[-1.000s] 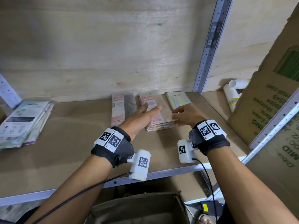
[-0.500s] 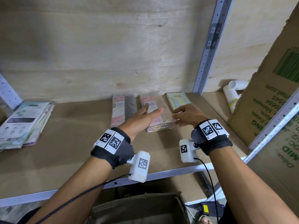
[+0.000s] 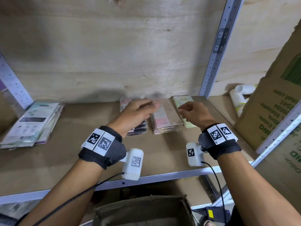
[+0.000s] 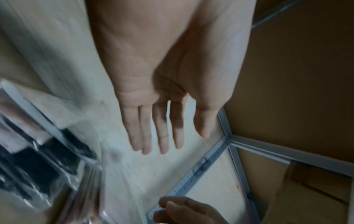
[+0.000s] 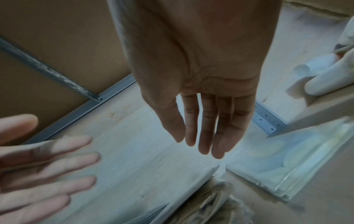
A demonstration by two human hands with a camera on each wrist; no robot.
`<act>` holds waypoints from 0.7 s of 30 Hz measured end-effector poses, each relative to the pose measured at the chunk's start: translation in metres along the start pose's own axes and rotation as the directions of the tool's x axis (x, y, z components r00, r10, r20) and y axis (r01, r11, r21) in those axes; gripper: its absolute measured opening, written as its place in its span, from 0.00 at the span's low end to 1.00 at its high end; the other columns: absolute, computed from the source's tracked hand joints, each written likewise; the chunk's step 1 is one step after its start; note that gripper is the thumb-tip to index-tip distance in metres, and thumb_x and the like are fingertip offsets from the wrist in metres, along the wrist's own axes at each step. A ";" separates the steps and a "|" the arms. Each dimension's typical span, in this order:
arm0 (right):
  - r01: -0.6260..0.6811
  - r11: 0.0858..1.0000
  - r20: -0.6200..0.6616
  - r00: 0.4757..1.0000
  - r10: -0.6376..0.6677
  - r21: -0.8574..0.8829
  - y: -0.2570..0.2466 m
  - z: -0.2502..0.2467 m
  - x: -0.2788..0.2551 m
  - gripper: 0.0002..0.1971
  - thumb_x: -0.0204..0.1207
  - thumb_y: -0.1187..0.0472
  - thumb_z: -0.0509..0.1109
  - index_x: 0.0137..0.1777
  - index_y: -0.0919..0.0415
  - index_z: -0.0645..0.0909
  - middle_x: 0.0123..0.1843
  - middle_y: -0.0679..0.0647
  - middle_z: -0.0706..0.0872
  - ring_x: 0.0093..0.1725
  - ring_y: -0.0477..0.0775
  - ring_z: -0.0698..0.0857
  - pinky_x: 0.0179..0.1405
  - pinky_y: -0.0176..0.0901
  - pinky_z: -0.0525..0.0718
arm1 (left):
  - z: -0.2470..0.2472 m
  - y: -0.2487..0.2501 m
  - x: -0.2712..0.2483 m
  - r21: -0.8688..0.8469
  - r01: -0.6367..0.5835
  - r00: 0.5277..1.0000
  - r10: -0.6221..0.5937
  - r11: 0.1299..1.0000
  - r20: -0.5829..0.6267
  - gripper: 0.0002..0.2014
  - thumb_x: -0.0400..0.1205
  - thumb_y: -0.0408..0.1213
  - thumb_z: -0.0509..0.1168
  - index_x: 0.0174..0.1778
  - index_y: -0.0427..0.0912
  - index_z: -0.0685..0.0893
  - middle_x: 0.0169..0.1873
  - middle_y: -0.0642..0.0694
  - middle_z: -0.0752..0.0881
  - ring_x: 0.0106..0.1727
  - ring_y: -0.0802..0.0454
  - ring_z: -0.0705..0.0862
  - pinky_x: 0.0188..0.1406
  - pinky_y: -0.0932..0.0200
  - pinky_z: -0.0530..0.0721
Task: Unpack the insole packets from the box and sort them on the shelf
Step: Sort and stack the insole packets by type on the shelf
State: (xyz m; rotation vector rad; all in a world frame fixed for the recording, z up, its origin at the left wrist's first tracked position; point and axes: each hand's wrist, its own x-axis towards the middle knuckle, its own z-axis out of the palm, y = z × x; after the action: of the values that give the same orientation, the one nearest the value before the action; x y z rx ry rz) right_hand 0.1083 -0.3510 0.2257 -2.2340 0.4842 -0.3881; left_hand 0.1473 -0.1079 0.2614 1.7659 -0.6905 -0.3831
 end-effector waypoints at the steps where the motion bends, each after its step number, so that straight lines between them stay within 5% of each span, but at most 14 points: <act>1: 0.033 0.999 -0.006 0.999 -0.033 -0.006 -0.004 0.002 -0.002 0.02 0.76 0.58 0.74 0.47 0.51 0.88 0.44 0.50 0.91 0.49 0.52 0.90 0.57 0.51 0.88 | -0.011 -0.002 -0.003 -0.018 -0.026 0.998 0.024 1.000 -0.064 0.17 0.84 0.48 0.66 0.66 0.47 0.86 0.59 0.53 0.90 0.60 0.59 0.88 0.67 0.58 0.84; 5: 0.150 0.987 0.047 0.988 -0.147 -0.066 -0.031 0.019 -0.011 0.02 0.77 0.58 0.73 0.46 0.52 0.87 0.42 0.48 0.91 0.46 0.49 0.89 0.48 0.40 0.85 | -0.065 -0.023 -0.018 -0.074 -0.007 0.943 -0.018 0.997 -0.333 0.11 0.86 0.42 0.65 0.57 0.42 0.89 0.49 0.48 0.93 0.52 0.51 0.91 0.56 0.58 0.88; 10: 0.277 0.961 0.137 0.952 -0.272 -0.021 -0.075 0.061 -0.018 0.02 0.76 0.60 0.73 0.43 0.54 0.87 0.37 0.49 0.91 0.42 0.52 0.90 0.58 0.53 0.86 | -0.143 -0.060 -0.045 -0.114 0.048 0.819 -0.104 0.992 -0.565 0.11 0.83 0.44 0.69 0.52 0.41 0.90 0.42 0.48 0.93 0.42 0.55 0.91 0.43 0.64 0.87; 15: 0.351 0.931 0.328 0.872 -0.365 0.103 -0.124 0.136 -0.031 0.03 0.77 0.61 0.73 0.42 0.54 0.86 0.38 0.52 0.91 0.43 0.53 0.90 0.60 0.45 0.82 | -0.210 -0.099 -0.075 -0.151 0.156 0.672 -0.217 0.976 -0.708 0.06 0.80 0.42 0.71 0.44 0.45 0.90 0.39 0.48 0.93 0.43 0.53 0.90 0.39 0.64 0.85; 18: 0.362 0.919 0.405 0.826 -0.393 0.153 -0.151 0.183 -0.040 0.04 0.78 0.61 0.73 0.42 0.54 0.85 0.35 0.52 0.90 0.34 0.47 0.87 0.41 0.44 0.86 | -0.241 -0.121 -0.090 -0.135 0.261 0.565 -0.265 0.956 -0.781 0.06 0.77 0.42 0.72 0.39 0.44 0.91 0.45 0.41 0.93 0.47 0.45 0.88 0.54 0.49 0.88; 21: 0.282 0.934 0.497 0.792 -0.355 0.218 -0.174 0.225 -0.046 0.03 0.80 0.64 0.71 0.45 0.61 0.84 0.33 0.53 0.86 0.29 0.47 0.83 0.25 0.37 0.81 | -0.268 -0.135 -0.108 -0.028 0.386 0.490 -0.231 0.922 -0.841 0.10 0.79 0.42 0.69 0.51 0.42 0.89 0.54 0.39 0.90 0.54 0.39 0.88 0.60 0.42 0.86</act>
State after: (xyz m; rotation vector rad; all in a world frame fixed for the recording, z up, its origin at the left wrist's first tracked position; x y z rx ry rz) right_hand 0.2003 -0.0782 0.2114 -2.1675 -0.2173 0.0442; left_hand 0.2535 0.1868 0.2048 1.9580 0.3258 0.3265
